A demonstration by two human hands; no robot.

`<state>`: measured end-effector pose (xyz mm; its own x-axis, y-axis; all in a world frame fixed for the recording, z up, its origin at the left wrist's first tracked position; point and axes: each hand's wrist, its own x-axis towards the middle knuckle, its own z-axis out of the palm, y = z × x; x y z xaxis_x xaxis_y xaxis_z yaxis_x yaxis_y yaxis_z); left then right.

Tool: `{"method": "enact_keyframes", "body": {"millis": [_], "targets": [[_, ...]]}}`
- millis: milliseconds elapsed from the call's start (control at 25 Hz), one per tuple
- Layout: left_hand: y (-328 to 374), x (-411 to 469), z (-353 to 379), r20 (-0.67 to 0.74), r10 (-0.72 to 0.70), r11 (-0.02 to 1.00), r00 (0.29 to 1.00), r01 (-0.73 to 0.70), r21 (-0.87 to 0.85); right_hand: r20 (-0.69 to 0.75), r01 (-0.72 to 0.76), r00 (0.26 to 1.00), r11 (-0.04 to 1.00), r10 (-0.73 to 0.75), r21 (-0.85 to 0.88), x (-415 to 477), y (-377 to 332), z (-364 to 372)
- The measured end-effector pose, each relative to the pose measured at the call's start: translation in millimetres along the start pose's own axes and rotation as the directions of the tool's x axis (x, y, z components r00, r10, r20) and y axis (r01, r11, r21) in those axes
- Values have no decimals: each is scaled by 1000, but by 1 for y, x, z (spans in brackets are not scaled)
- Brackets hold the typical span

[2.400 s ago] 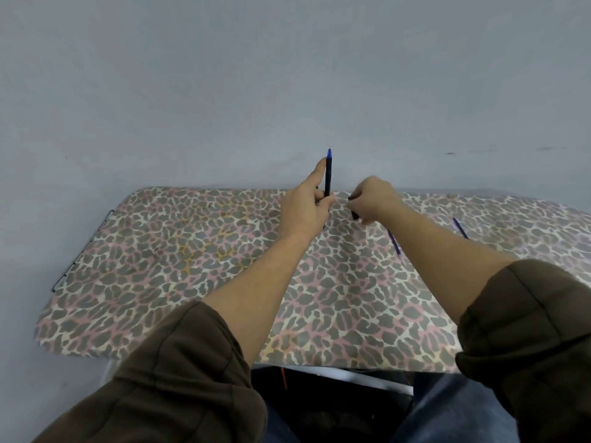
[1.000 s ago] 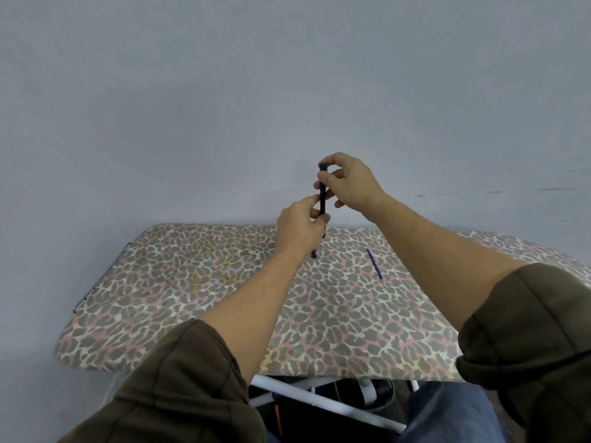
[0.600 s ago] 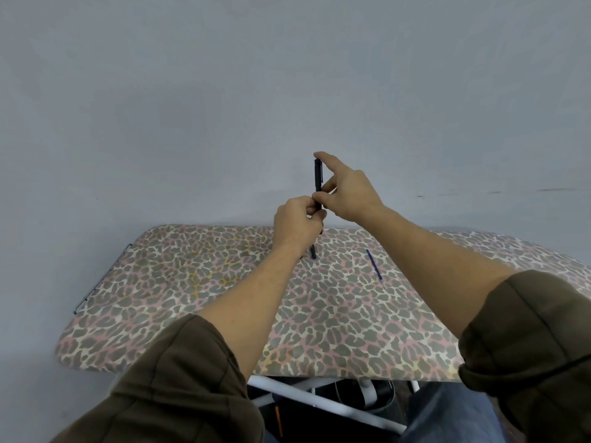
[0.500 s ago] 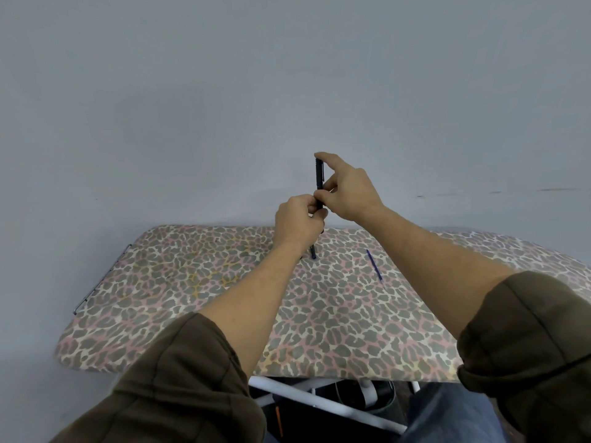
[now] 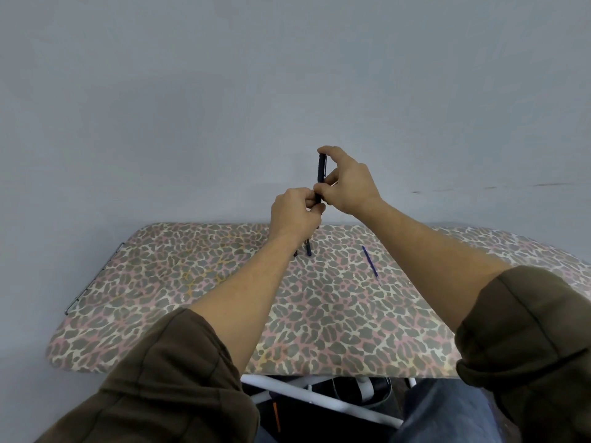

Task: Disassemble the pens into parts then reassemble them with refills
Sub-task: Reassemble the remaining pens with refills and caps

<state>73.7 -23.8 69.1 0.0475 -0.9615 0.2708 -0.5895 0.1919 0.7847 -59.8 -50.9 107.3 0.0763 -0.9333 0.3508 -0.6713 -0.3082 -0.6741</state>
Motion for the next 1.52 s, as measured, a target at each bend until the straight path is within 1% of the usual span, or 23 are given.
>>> {"method": "enact_keyframes", "body": {"millis": [160, 280, 400, 560, 720, 800, 920, 1160, 1520], "targets": [[-7, -1, 3, -38, -23, 999, 999, 24, 24, -86, -188, 978, 980, 192, 58, -8, 9, 15], [-13, -3, 11, -48, -55, 998, 997, 56, 22, -26, -254, 966, 966, 255, 53, -6, 12, 24], [-19, -1, 18, -29, -73, 997, 997, 73, 6, 21, -329, 944, 942, 329, 60, -2, 15, 29], [-29, 6, 28, 50, -94, 996, 994, 94, 4, 3, -422, 906, 906, 423, 20, 10, 26, 38], [-51, 14, 32, 47, -151, 987, 987, 149, 53, 17, -503, 863, 862, 505, -56, 27, 45, 50], [-65, 17, 33, 42, -175, 984, 984, 173, 45, 53, -517, 848, 845, 528, -138, 31, 55, 60], [-84, 21, 36, -5, -223, 975, 975, 223, 11, 107, -516, 827, 821, 552, -242, 33, 70, 80], [-106, 33, 41, -21, -265, 961, 964, 262, -83, 134, -553, 788, 786, 601, -277, 39, 95, 106], [-119, 41, 43, -32, -278, 958, 960, 275, -78, 133, -550, 770, 755, 624, -357, 46, 103, 119]]}}
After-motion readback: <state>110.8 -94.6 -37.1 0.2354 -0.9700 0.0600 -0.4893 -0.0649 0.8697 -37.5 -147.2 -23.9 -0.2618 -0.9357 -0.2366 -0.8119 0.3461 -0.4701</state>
